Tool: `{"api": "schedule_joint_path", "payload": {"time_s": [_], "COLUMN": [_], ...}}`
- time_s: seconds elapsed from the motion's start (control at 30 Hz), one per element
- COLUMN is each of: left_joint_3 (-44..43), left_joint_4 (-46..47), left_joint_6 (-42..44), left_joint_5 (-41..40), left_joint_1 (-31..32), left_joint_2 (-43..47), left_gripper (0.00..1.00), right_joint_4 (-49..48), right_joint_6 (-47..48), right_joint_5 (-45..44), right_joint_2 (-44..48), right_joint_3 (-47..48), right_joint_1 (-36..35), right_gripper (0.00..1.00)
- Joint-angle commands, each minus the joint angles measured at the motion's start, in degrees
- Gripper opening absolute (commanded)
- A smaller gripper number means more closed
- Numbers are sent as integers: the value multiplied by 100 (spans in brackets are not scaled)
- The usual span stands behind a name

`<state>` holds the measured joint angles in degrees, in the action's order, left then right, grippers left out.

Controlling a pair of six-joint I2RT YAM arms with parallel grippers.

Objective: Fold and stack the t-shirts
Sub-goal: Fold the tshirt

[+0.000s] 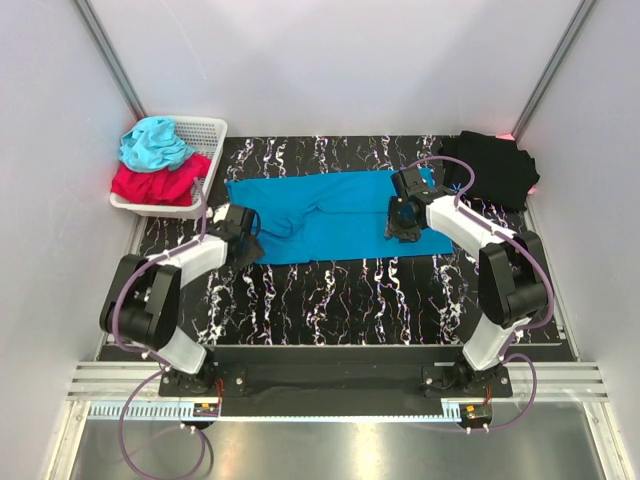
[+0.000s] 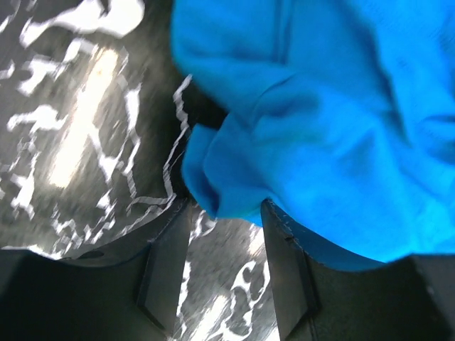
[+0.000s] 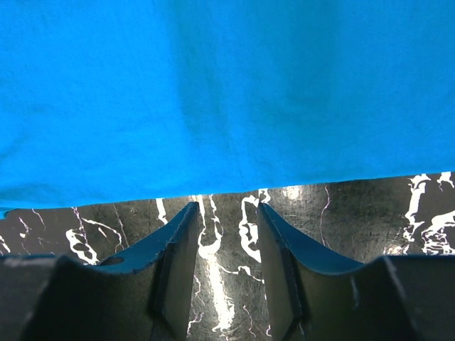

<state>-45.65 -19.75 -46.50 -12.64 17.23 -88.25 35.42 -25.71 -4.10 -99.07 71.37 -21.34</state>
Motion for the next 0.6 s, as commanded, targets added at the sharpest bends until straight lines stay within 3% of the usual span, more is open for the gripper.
{"api": "schedule_joint_path", "payload": {"time_s": [0.0, 0.13, 0.23, 0.27, 0.57], "left_joint_3": [-269, -427, -462, -463, -278], "left_joint_4": [498, 630, 700, 718, 376], "left_joint_6": [185, 212, 273, 273, 247], "left_joint_5": [77, 210, 298, 306, 394], "left_joint_1": [17, 17, 17, 17, 34], "left_joint_2": [-342, -623, -694, -685, 130], "left_gripper": [50, 47, 18, 0, 0], "right_joint_4": [-9, 26, 35, 27, 53], "right_joint_6": [40, 93, 93, 93, 31], "right_joint_5": [-188, -232, -267, -267, -197], "right_joint_2": [-43, -43, -43, -51, -78], "right_joint_3": [245, 263, 245, 245, 228], "right_joint_1": [-54, -54, -54, -54, -54], "right_gripper": [45, 45, 45, 45, 44]}}
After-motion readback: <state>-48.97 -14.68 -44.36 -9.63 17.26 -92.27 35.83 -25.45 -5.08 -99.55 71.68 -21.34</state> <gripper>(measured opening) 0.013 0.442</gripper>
